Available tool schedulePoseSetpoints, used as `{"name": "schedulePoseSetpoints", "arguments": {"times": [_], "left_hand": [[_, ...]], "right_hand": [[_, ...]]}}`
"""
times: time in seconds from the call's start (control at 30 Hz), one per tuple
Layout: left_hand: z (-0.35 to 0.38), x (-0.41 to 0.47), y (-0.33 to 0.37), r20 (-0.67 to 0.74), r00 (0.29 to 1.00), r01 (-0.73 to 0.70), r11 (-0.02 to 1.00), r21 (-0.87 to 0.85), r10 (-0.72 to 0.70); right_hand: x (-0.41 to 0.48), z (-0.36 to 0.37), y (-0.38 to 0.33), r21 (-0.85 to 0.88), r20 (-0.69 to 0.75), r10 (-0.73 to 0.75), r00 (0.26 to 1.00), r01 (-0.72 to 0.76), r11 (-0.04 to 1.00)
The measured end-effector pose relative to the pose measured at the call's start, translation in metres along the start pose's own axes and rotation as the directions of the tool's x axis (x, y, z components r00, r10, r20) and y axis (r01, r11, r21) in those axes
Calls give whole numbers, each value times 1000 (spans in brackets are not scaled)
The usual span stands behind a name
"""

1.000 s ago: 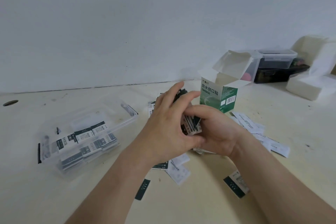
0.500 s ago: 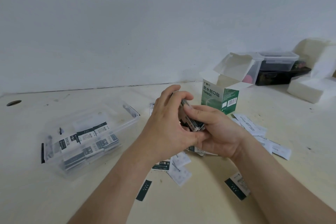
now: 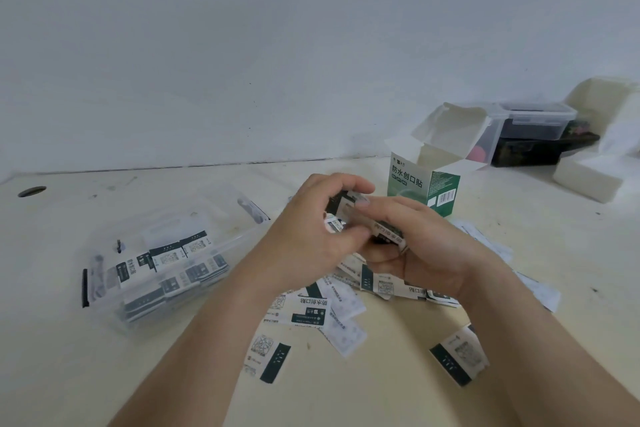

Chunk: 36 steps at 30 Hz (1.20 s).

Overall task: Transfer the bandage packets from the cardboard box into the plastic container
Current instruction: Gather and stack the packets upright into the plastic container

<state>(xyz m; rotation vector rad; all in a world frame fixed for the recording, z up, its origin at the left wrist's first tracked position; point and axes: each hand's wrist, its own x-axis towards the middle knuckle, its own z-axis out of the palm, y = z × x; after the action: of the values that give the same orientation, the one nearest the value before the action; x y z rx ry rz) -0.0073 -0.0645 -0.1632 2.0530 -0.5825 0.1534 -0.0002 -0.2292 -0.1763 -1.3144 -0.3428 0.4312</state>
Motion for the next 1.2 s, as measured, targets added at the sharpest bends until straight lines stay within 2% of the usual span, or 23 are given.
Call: {"name": "schedulePoseSetpoints", "arguments": {"times": [0.1,0.2,0.27,0.3,0.33,0.37,0.4,0.43,0.47,0.5,0.6,0.67,0.7,0.73,0.8,0.83,0.87,0.93,1.0,1.2], "left_hand": [[-9,1,-1,39,999,0,991,-134,5],[-11,1,0,58,998,3,996,-86,2],[-8,0,-1,-29,1000,0,1000,-24,0],[-5,0,-1,-94,996,-5,999,31,8],[-2,-1,-2,-159,987,-7,992,123,27],[0,-3,-1,-210,976,-2,974,228,51],[2,-3,0,-243,968,16,954,298,59],[5,-3,1,-263,964,40,946,321,48],[6,-3,2,-278,960,74,946,317,19],[8,-2,3,-293,956,102,949,297,-11],[7,-1,5,-317,943,166,969,181,-102],[5,1,6,-316,930,213,976,52,-186],[3,2,6,-310,925,227,974,-16,-221],[0,2,6,-291,925,225,969,-99,-245],[-7,2,9,-194,945,189,924,-331,-263],[-10,2,9,-121,959,178,876,-449,-257],[-13,2,10,-63,969,174,837,-519,-241],[-15,2,8,-31,976,165,829,-534,-215],[-13,3,6,-75,975,138,832,-537,-210],[-15,4,2,-230,945,119,898,-423,-234]], "right_hand": [[-2,-7,-3,44,114,36,993,-41,998],[-4,-8,-3,94,152,93,984,-108,990],[-5,-3,-4,92,93,128,987,-136,986],[-4,-2,-3,34,10,125,992,-125,992],[-2,-1,-2,-106,-107,79,991,-91,990],[-1,-1,0,-337,-220,-31,975,-46,940],[1,-1,1,-585,-281,-192,940,-9,811],[2,-1,0,-758,-276,-343,898,16,652],[2,0,-1,-849,-234,-435,870,35,528],[1,4,-4,-885,-179,-457,871,61,462],[0,17,-4,-972,-35,-363,931,54,230],[2,20,-1,-983,-17,-411,912,59,172],[3,20,1,-973,-37,-434,900,65,220],[4,19,2,-935,-79,-436,897,85,344],[1,16,-2,-730,-168,-359,918,128,671],[-1,16,-5,-601,-187,-298,936,131,788],[-4,15,-8,-496,-180,-241,954,123,859],[-6,16,-10,-382,-109,-176,978,122,916],[-6,16,-9,-324,-71,-166,983,135,936],[-3,12,-7,-396,-124,-234,964,168,903]]}}
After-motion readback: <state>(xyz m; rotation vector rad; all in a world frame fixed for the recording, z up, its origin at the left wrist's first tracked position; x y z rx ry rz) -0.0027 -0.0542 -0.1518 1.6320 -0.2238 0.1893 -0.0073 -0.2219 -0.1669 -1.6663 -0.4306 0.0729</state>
